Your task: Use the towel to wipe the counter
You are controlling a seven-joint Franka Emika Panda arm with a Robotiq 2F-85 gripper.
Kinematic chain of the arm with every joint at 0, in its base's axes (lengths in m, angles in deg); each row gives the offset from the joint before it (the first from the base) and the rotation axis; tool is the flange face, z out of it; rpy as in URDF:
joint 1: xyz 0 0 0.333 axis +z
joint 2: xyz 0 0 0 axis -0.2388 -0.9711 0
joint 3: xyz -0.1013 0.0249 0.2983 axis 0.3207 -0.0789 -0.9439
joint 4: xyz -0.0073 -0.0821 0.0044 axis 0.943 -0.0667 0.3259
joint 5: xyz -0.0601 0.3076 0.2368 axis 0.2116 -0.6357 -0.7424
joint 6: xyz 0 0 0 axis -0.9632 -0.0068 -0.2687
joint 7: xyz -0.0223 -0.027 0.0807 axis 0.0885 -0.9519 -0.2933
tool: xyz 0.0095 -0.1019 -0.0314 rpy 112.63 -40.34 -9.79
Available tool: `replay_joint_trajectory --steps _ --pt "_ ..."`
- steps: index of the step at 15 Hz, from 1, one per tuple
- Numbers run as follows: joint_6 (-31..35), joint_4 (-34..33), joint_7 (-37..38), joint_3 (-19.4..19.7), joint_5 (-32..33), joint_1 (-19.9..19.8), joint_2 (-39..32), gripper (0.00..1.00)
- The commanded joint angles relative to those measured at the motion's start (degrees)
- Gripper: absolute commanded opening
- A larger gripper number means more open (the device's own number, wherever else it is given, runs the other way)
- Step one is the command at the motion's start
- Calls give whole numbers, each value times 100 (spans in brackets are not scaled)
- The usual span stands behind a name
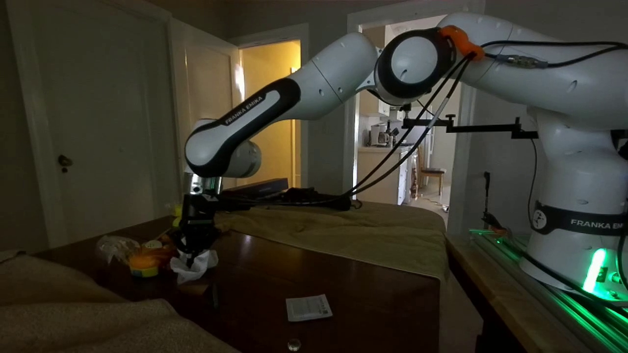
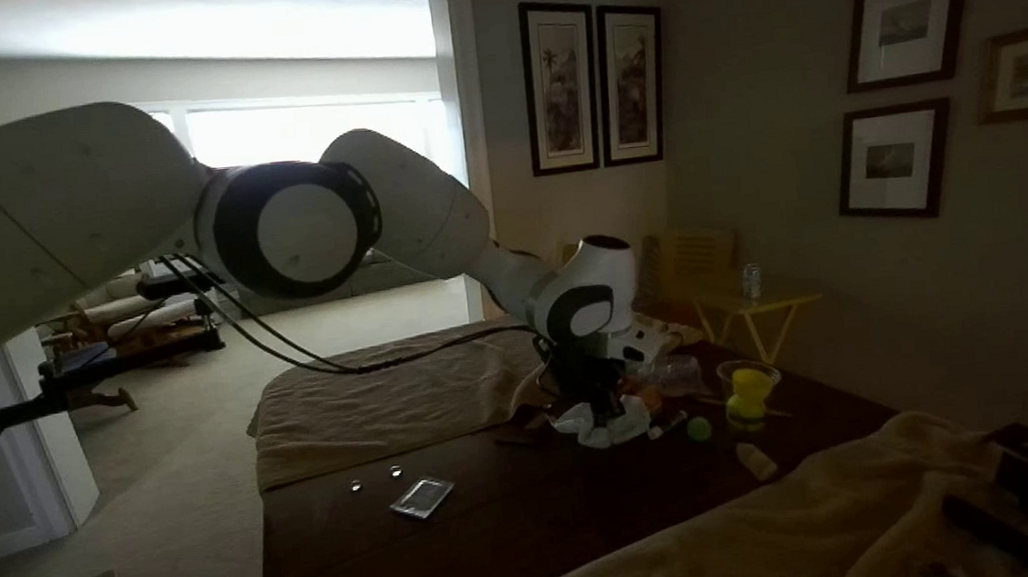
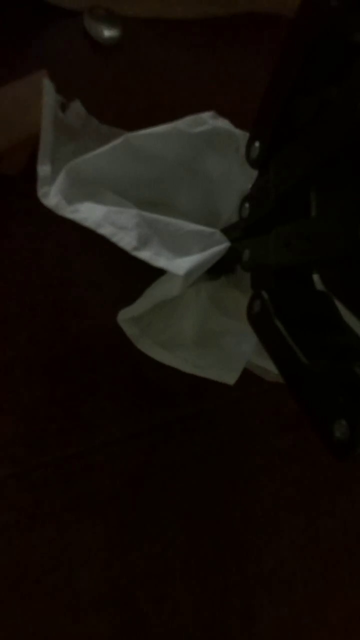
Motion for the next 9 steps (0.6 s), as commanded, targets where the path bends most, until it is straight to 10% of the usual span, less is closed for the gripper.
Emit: replay_joint_trajectory --steps 1,9 --pt "188 417 456 237 -121 -422 93 1" --pt "357 786 948 427 -293 -953 353 1"
